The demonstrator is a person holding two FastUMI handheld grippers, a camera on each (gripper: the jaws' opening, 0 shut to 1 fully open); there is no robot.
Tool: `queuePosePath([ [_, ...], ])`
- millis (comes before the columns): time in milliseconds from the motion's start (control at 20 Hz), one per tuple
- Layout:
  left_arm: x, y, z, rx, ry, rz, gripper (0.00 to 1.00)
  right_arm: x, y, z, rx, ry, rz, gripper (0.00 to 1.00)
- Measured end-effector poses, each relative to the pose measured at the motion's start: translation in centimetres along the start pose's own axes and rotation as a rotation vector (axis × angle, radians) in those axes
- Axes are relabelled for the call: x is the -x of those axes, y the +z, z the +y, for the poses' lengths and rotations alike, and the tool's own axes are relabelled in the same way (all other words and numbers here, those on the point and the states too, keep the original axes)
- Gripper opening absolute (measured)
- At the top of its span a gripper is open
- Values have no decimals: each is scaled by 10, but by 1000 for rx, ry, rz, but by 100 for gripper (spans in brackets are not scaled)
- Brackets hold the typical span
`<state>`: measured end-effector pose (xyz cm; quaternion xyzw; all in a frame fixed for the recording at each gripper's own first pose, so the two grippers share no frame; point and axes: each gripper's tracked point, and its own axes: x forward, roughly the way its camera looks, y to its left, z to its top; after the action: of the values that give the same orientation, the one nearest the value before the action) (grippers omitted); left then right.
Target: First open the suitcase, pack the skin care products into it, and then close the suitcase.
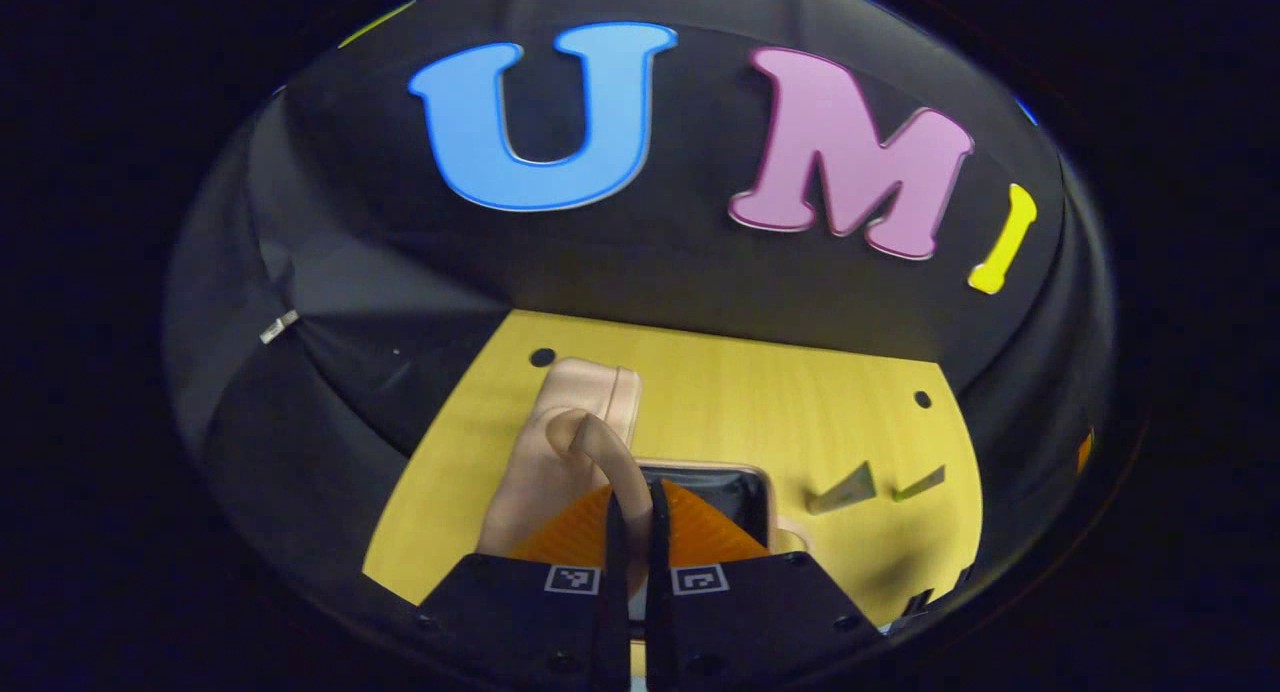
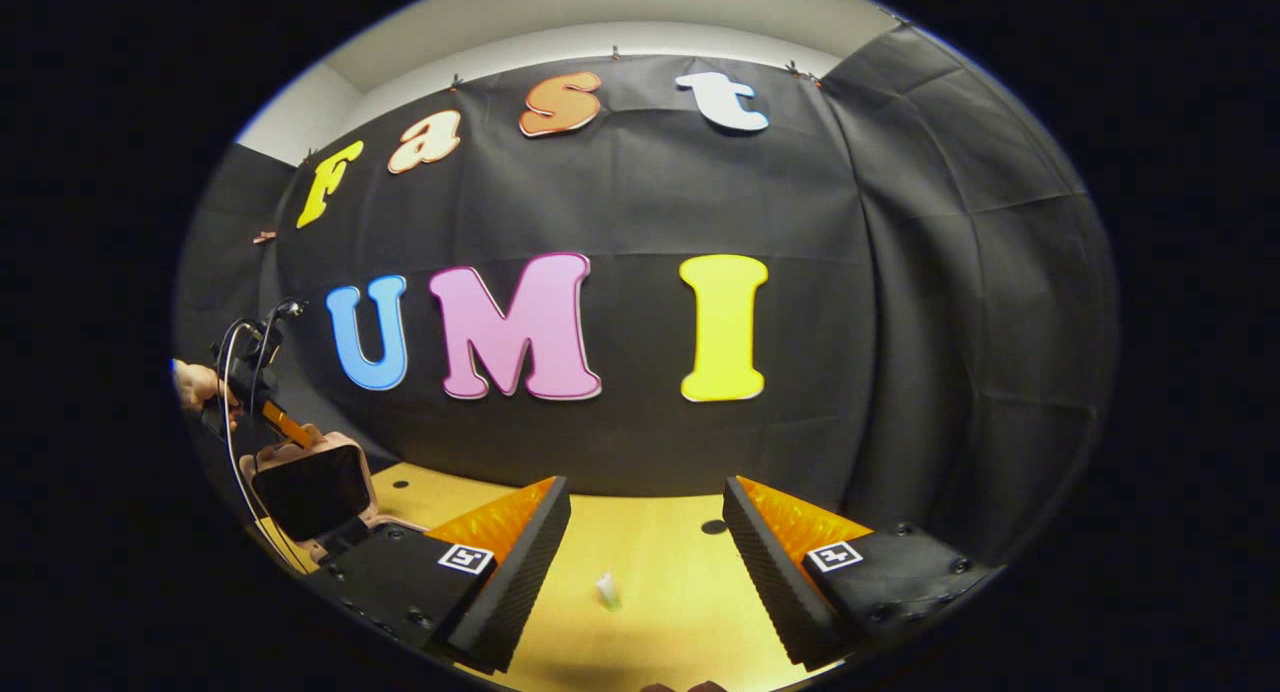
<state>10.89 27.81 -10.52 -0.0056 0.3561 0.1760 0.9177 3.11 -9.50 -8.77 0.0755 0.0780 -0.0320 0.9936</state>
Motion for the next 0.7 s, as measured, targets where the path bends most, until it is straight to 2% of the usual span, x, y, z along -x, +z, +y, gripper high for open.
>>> queuePosePath([
  [150,-21,4,107,-26,127,-5,11,-10,-1,56,-13,19,14,97],
  [200,-33,-3,140,-36,159,10,9,-15,-3,75,-19,26,21,97],
  [250,-50,-13,167,-29,167,36,12,-19,-8,91,-25,28,36,97],
  [300,-64,-24,187,-15,170,63,8,-23,-13,105,-25,24,51,98],
  [500,-137,-82,248,53,124,184,9,-32,-32,142,8,-33,98,98],
  [700,-189,-136,268,164,65,285,9,-34,-48,157,33,-88,156,98],
])
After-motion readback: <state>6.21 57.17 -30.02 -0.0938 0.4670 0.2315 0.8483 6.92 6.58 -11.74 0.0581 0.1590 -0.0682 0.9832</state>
